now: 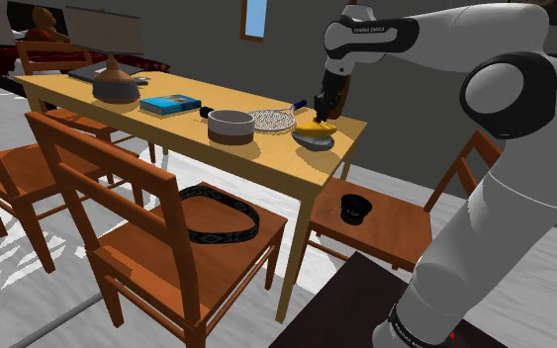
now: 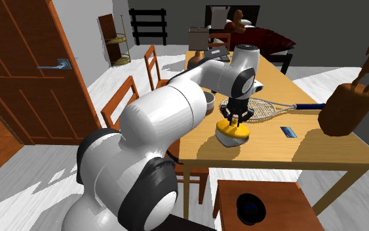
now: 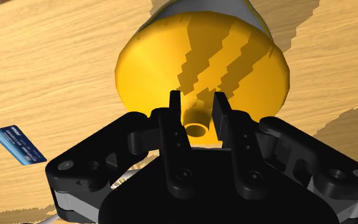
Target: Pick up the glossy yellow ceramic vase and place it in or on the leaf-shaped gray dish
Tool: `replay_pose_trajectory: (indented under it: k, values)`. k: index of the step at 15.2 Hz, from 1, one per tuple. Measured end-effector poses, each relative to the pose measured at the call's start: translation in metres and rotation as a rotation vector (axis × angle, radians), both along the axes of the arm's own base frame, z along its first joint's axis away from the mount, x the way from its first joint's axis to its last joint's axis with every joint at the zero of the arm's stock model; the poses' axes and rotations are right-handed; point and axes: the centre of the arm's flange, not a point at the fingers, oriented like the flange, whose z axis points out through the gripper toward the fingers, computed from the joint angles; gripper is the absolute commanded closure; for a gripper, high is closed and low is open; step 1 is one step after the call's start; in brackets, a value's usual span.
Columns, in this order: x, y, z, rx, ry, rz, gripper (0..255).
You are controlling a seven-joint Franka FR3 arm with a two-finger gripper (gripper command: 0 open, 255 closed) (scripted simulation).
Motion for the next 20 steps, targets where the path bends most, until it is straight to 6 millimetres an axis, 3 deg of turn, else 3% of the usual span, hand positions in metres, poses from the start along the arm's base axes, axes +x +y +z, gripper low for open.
replay_pose_trajectory:
  k: [2,3,9,14,20]
  values:
    - [0.000,0.000,0.000,0.000,0.000,0.000,255]
    - [0.000,0.000,0.000,0.000,0.000,0.000,0]
    - [0.000,0.000,0.000,0.000,-0.001,0.000,0]
    - [-0.006,0.002,0.044,-0.001,-0.002,0.000,0]
    - [-0.007,0.003,0.049,0.000,-0.001,0.000,0]
